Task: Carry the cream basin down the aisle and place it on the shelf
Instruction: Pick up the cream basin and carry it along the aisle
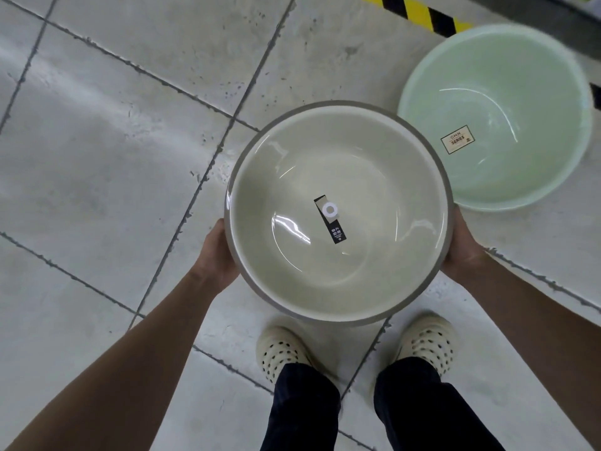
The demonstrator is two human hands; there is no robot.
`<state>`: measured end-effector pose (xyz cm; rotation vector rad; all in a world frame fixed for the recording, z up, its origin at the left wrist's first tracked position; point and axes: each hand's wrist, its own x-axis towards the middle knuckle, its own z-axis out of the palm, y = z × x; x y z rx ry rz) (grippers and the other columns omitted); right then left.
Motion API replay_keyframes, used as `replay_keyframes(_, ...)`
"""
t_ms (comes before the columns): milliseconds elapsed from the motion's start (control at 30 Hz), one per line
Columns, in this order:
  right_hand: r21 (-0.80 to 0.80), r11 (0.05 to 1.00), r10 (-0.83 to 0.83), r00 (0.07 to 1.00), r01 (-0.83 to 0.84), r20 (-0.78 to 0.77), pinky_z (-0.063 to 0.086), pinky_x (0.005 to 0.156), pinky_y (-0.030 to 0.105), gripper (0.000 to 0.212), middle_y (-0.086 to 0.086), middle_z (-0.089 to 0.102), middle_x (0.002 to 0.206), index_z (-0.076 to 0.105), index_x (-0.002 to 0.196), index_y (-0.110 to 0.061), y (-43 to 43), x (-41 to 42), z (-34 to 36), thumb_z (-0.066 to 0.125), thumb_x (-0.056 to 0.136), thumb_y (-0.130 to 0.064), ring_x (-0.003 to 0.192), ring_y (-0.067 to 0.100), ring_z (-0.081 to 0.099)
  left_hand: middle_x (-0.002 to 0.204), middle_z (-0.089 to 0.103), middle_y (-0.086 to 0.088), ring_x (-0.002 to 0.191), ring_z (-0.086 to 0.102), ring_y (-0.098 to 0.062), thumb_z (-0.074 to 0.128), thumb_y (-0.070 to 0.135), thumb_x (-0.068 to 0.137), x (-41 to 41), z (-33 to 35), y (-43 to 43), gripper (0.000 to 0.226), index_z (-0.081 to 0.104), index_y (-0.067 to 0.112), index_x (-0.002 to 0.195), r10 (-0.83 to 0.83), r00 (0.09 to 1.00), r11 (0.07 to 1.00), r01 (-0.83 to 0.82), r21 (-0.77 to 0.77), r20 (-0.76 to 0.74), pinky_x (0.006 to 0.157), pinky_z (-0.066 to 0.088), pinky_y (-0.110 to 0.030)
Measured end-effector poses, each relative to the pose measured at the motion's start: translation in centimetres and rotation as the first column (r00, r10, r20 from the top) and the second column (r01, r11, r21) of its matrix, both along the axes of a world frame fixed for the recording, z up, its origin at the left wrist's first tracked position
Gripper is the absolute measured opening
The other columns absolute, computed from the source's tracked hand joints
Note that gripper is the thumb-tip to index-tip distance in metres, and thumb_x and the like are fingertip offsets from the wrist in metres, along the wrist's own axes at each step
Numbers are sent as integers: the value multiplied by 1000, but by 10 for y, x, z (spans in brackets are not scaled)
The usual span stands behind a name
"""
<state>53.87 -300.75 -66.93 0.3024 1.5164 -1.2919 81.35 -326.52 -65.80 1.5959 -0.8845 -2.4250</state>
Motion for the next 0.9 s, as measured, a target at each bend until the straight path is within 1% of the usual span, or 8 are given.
replay_keyframes(167, 29, 1000, -4, 1000, 4, 13, 45, 113, 49, 39, -3, 76, 113, 76, 114, -31, 3, -5, -7, 48, 100, -53, 119, 26, 65, 107, 78, -7, 98, 75, -25, 56, 33, 88, 2, -1, 2, 35, 79, 15, 108, -21, 1000, 1000, 21, 7, -10, 87, 60, -37)
replay_keyframes(300, 39, 999, -3, 999, 1, 47, 47, 107, 45, 34, -4, 76, 106, 76, 105, -31, 3, -3, 14, 47, 103, -49, 106, 21, 67, 120, 67, -15, 111, 63, -34, 43, 24, 102, 11, 11, -1, 33, 66, 10, 122, -86, 993, 996, 88, -17, 75, 102, 47, -50)
replay_keyframes(400, 39, 999, 23, 999, -24, 48, 48, 106, 48, 34, 2, 74, 112, 74, 107, -26, 7, 1, 39, 44, 105, -42, 110, 25, 65, 113, 63, -15, 113, 53, -36, 44, 21, 99, 15, 38, -2, 24, 65, 13, 109, -134, 987, 990, 137, -26, 88, 101, 40, -53)
replay_keyframes(567, 36, 999, -5, 999, 4, 39, 53, 98, 43, 33, 2, 77, 112, 74, 112, -23, 15, -2, 96, 48, 104, -41, 113, 28, 67, 106, 69, -14, 111, 56, -37, 41, 22, 101, -5, 103, -2, 37, 77, 14, 100, -144, 980, 988, 150, -36, 133, 103, 41, -54)
replay_keyframes(667, -25, 999, -19, 999, 20, 28, 49, 108, 50, 58, 8, 70, 133, 70, 129, -22, 21, -19, 136, 66, 84, -59, 126, 31, 63, 98, 75, -10, 99, 65, -34, 38, 21, 100, -28, 143, -3, 42, 79, 14, 98, -194, 970, 977, 204, -55, 149, 96, 44, -49)
replay_keyframes(733, -54, 998, -32, 999, 34, 36, 47, 110, 53, 80, 8, 69, 136, 69, 132, -23, 27, -33, 162, 73, 67, -68, 127, 30, 63, 95, 77, -9, 92, 70, -29, 37, 19, 99, -50, 169, -1, 46, 82, 15, 95, -202, 968, 974, 215, -76, 150, 91, 50, -45)
replay_keyframes(833, -50, 995, -86, 996, 86, 4, 51, 105, 50, 49, 6, 72, 131, 71, 129, -26, 43, -58, 191, 60, 92, -56, 122, 28, 67, 90, 78, -6, 86, 73, -25, 35, 14, 100, -85, 203, 8, 50, 84, 17, 87, -227, 966, 967, 239, -86, 126, 83, 57, -39)
replay_keyframes(900, -25, 994, -108, 994, 108, -12, 59, 92, 42, 33, 1, 77, 121, 75, 117, -30, 51, -74, 209, 50, 103, -46, 112, 23, 72, 88, 78, -6, 85, 73, -24, 35, 14, 101, -107, 219, 15, 52, 84, 17, 84, -232, 966, 966, 243, -92, 116, 83, 57, -39)
